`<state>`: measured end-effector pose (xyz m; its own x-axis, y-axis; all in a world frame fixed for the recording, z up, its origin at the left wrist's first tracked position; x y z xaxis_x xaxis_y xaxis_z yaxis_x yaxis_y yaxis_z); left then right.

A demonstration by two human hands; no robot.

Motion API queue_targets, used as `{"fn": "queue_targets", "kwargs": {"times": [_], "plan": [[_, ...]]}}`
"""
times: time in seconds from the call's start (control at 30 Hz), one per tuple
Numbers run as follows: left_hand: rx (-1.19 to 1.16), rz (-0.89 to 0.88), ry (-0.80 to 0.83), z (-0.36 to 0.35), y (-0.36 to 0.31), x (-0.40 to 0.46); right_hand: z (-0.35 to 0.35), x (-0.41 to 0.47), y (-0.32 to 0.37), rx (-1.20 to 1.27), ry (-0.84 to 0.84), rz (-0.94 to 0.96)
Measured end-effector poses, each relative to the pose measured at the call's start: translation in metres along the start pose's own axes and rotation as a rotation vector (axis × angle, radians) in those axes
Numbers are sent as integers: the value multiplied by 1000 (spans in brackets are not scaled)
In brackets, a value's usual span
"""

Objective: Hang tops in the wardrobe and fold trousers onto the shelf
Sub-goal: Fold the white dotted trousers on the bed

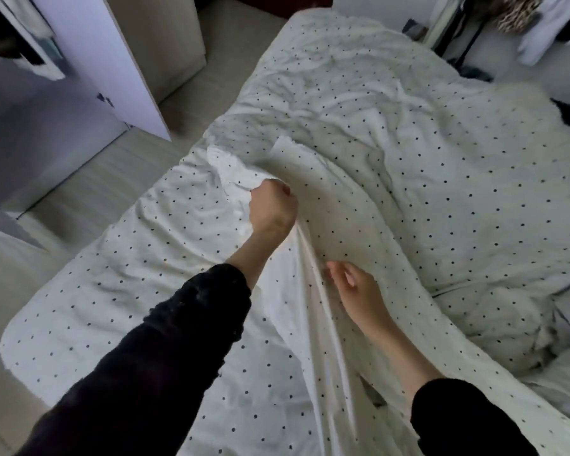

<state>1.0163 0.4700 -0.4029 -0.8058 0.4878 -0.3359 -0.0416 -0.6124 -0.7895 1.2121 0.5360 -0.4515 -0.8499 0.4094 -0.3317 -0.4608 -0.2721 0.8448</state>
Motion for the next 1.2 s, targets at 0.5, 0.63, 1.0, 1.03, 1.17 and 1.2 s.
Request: {"fn": "queue_targets", "kwargs": {"times": [0.5, 0.63, 1.0, 1.03, 1.17, 1.2], "plan": [[625, -457, 314, -169, -19, -10, 49, -5, -121, -128, -115, -259], [852, -632, 185, -189, 14, -70, 29, -31, -153, -141, -176, -328], [765, -179, 674, -263, 130, -198, -43, -156, -235, -103, -1, -518], [735, -119, 747, -268, 148, -215, -48, -173, -242, -86, 9, -546], [618, 65, 933, -286, 199, -268, -69, -232, -266, -63, 59, -626], [576, 101, 937, -290, 209, -276, -76, -247, -270, -67, 81, -633]]}}
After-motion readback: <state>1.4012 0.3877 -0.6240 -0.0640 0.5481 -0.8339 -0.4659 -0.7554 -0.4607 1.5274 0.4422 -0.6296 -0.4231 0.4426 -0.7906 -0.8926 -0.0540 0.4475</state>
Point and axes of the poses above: each hand's wrist, its own x-axis towards the middle knuckle, its own z-axis out of the back of the hand, y = z × x, the point moved 9 cm from there along x, towards the middle knuckle, and after that the axes turned 11 degrees about y, right-handed, at the moved point
